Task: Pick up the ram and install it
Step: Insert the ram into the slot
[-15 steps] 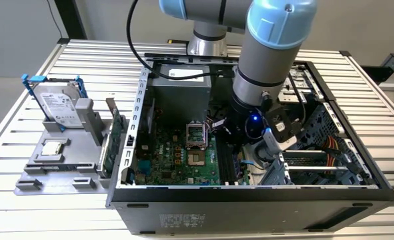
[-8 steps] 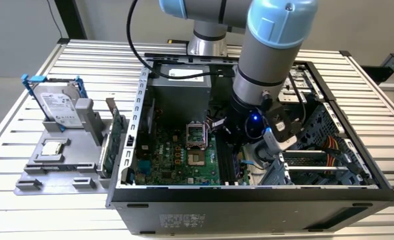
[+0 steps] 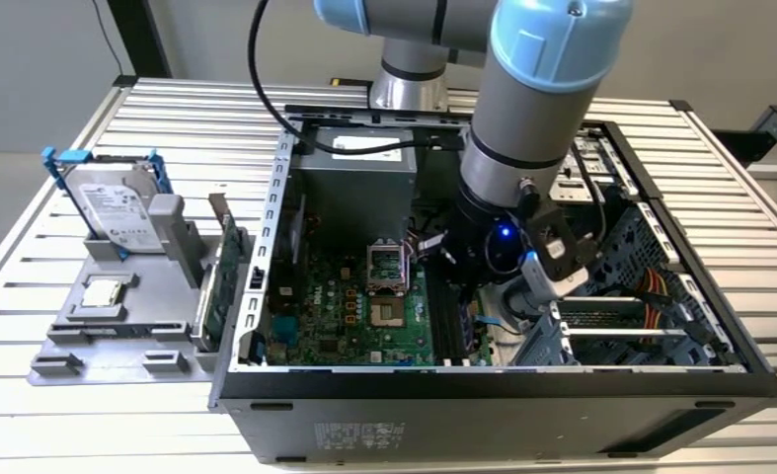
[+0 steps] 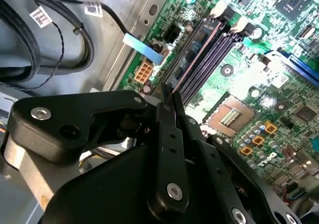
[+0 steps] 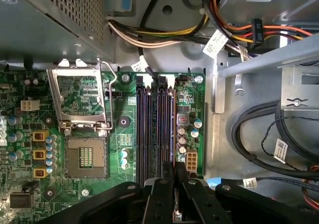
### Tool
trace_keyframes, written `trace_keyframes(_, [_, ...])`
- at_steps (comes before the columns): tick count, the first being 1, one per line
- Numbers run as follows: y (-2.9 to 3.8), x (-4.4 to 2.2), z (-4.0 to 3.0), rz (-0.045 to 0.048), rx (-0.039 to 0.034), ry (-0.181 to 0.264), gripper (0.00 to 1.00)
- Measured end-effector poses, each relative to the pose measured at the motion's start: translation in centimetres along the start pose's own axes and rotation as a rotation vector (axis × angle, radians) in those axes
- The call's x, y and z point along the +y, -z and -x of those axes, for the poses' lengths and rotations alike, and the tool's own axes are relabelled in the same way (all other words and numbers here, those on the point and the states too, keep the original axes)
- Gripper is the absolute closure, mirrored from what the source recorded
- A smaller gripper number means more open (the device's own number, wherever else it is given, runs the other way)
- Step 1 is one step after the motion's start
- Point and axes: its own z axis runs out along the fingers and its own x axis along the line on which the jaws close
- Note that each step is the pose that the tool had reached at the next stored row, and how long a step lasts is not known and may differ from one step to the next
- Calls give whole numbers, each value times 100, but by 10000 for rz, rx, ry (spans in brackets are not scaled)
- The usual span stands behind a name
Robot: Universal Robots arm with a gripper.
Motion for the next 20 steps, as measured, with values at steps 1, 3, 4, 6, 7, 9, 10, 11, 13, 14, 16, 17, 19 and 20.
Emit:
trace_keyframes(1, [0,-4,-2,1,0,0,100])
trace_keyframes(3, [0,-5,-16,-1,0,6,100])
trace_keyframes(4, [-3,-5,-21,0,0,6,100])
trace_keyframes(6, [-15,-4,-24,0,0,6,100])
trace_keyframes(7, [-22,-4,-24,-3,0,7,100])
trace_keyframes(9, [-41,-4,-25,-12,0,7,100])
trace_keyframes(10, [-43,-4,-25,-18,0,6,100])
trace_keyframes(11, [-43,-4,-25,-21,1,6,100])
trace_keyframes(13, [-45,-4,-22,-20,0,7,100])
trace_keyframes(14, [-45,-4,-17,-20,0,6,100])
trace_keyframes(16, [-46,-4,-7,-19,0,6,100])
trace_keyframes(17, [-47,-3,-5,-16,-1,5,100])
trace_keyframes(19, [-48,-3,-3,-14,-1,6,100])
trace_keyframes(20, [-48,-3,-3,-14,0,6,100])
